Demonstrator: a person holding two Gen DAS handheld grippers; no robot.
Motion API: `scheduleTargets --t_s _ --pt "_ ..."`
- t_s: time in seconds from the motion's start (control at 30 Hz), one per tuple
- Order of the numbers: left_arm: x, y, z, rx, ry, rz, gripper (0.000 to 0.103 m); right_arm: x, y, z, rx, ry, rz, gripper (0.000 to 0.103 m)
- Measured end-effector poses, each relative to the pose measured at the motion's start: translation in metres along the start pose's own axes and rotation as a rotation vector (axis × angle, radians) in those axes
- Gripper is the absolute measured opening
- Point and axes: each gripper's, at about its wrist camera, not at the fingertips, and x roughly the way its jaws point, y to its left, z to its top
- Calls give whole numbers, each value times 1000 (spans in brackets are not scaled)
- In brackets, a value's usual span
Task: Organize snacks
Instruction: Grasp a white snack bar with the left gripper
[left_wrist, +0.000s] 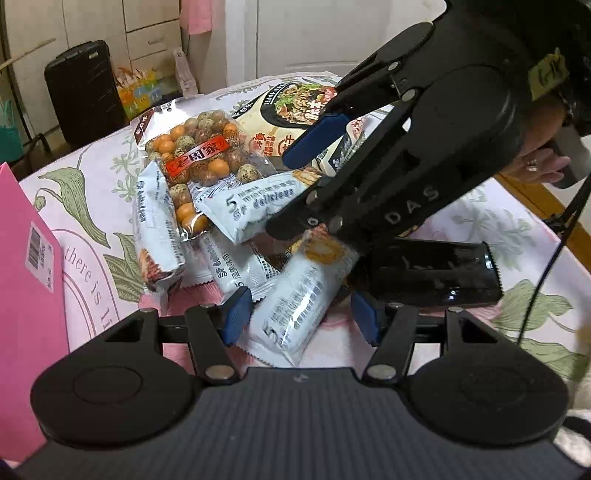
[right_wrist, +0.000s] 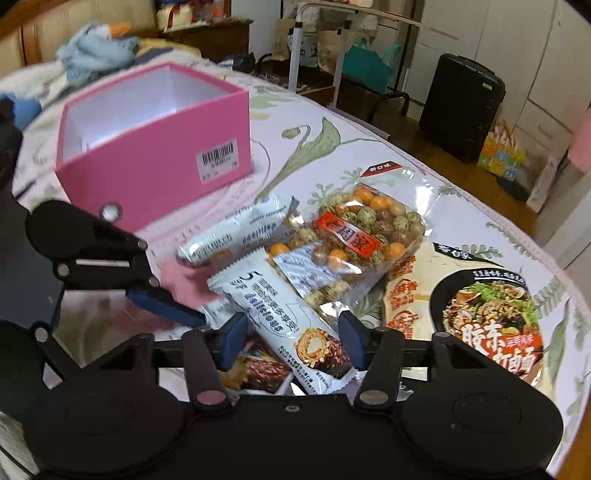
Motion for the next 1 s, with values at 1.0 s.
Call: scheduleTargets --t_s 1.0 --pt "-16 11 -7 -206 175 6 28 -7 -11 -10 413 208 156 36"
